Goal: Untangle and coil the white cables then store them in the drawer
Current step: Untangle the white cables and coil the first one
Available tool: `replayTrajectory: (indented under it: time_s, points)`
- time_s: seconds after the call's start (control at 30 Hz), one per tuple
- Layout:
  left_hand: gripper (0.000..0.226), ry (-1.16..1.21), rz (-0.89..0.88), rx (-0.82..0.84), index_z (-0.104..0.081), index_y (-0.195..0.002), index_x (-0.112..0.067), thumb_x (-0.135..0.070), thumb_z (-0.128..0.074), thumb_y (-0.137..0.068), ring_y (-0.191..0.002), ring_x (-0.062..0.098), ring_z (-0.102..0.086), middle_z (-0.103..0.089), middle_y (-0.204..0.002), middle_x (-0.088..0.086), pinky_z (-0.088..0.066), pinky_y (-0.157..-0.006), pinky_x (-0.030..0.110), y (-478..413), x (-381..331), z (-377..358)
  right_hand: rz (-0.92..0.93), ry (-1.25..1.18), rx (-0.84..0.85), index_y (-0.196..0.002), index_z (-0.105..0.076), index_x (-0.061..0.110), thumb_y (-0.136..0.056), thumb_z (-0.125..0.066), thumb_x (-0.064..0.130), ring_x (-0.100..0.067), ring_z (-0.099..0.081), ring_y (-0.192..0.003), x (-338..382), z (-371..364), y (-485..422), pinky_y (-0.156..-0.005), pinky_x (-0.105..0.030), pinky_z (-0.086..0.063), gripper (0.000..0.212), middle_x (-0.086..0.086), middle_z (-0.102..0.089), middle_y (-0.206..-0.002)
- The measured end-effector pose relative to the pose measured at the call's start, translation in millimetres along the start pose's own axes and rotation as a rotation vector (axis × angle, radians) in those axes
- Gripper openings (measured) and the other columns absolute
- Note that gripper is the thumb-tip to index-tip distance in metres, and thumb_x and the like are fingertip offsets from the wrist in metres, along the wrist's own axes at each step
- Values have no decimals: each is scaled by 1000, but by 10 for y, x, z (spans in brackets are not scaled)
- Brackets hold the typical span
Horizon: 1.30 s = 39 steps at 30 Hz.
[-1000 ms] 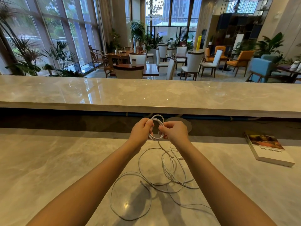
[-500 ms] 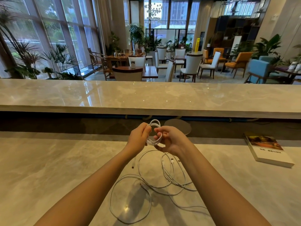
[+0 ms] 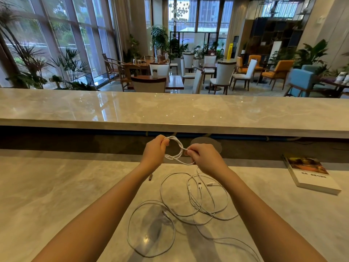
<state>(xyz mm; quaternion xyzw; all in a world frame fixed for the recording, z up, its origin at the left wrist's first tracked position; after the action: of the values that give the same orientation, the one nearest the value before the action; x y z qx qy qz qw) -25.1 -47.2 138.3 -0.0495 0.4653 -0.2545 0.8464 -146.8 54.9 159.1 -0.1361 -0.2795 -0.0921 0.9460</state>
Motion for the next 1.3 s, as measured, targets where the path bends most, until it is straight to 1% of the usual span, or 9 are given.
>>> replayTrajectory:
  time_s: [0.17, 0.3, 0.4, 0.53, 0.7, 0.83, 1.0, 1.13, 1.3]
  points:
    - [21, -84, -50, 127, -58, -95, -12, -23, -41, -99, -68, 12, -49, -54, -75, -2, -40, -63, 24, -48, -53, -3, 45, 49, 183, -103, -64, 15, -97, -44, 23, -6, -48, -65, -102, 91, 65, -59, -17, -38, 23, 9, -54, -78]
    - [21, -141, -117, 206, -59, -100, -11, -21, -41, -98, -66, 8, -48, -53, -76, -4, -41, -66, 25, -36, -97, -10, 58, 81, 190, -100, -62, 16, -95, -48, 21, -9, -56, -73, -185, 200, 92, -68, -20, -45, 16, 9, -57, -79]
    - [20, -64, -92, 249, -58, -101, -13, -21, -40, -99, -63, 9, -48, -53, -74, -4, -41, -62, 23, -17, -27, -4, -14, -326, 92, -94, -60, 14, -94, -49, 14, -13, -65, -81, -236, 289, 82, -72, -22, -55, 11, 0, -64, -85]
    - [18, 4, -59, 240, -57, -95, -14, -20, -40, -99, -62, 9, -48, -52, -72, -3, -41, -59, 19, -8, 24, 14, -177, -788, 132, -93, -63, 6, -95, -49, 13, -10, -56, -54, -291, 196, 91, -58, -25, -56, 15, -3, -53, -65]
    - [19, 7, 6, 197, -56, -91, -14, -20, -40, -99, -62, 10, -51, -53, -72, -2, -42, -58, 18, -32, 165, 118, -74, -460, 203, -89, -68, 14, -94, -52, 25, -3, -39, -40, -310, 154, 91, -40, -14, -34, 19, 1, -47, -56]
    - [24, 241, 156, 121, -55, -85, -13, -20, -37, -99, -60, 14, -51, -50, -69, 3, -46, -59, 23, -15, 223, 184, 10, 11, 241, -91, -66, 19, -95, -49, 30, -3, -46, -57, -367, -5, 105, -55, -17, -37, 21, 8, -56, -72]
    - [25, 639, 363, 186, -52, -85, -10, -20, -36, -100, -58, 14, -47, -45, -65, 2, -46, -58, 26, 140, -12, -34, 33, 263, 179, -103, -70, 17, -92, -53, 32, -13, -52, -89, -349, -300, 78, -79, -28, -45, 25, -1, -57, -99]
    - [24, 590, 305, 194, -52, -85, -10, -20, -36, -99, -58, 14, -47, -47, -66, 2, -47, -58, 27, 223, -150, -145, -206, -376, 153, -100, -67, 7, -90, -58, 15, -14, -65, -75, -321, -351, 57, -71, -25, -56, 16, -9, -67, -87]
    - [25, 276, 146, 27, -50, -85, -11, -22, -33, -100, -59, 15, -52, -49, -71, 4, -48, -53, 26, 220, -137, -58, -241, -958, 199, -97, -65, 11, -89, -57, 10, -24, -69, -93, -45, -276, 135, -85, -35, -56, 12, -14, -70, -98]
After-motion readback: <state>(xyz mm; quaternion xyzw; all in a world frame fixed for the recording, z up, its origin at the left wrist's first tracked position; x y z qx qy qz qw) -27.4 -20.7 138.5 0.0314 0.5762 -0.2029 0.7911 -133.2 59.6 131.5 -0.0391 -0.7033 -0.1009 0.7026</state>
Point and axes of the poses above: each hand's wrist, its own y-axis away from the middle knuckle, its own z-axis out of the back of the hand, x = y × z, the point moved 7 cm from there along -y, towards the middle knuckle
